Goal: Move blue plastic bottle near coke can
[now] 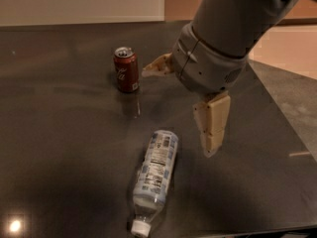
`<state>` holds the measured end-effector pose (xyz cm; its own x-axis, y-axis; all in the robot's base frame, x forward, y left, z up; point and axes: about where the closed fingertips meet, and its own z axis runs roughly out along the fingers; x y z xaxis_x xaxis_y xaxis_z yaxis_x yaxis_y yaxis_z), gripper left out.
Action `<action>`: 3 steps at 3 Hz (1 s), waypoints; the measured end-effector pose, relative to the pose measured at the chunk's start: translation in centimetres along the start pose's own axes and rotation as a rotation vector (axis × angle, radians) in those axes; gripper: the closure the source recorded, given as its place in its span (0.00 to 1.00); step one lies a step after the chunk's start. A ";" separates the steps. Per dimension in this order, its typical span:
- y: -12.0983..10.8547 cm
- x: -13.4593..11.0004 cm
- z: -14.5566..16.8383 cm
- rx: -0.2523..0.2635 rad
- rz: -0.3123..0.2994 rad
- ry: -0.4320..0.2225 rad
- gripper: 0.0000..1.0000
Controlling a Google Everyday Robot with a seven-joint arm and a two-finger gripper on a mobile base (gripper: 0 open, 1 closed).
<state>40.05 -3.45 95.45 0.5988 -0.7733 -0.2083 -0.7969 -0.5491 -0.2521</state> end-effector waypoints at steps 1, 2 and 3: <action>1.3 -2.9 1.6 -0.033 -0.205 -0.001 0.00; 3.2 -5.1 3.7 -0.082 -0.398 0.014 0.00; 5.2 -6.2 6.2 -0.148 -0.544 0.032 0.00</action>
Offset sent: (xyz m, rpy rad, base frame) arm -0.0815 0.0406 -0.0762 -0.1729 -0.0576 0.6337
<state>32.69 0.50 89.57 0.9256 -0.3742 -0.0565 -0.3781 -0.9083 -0.1792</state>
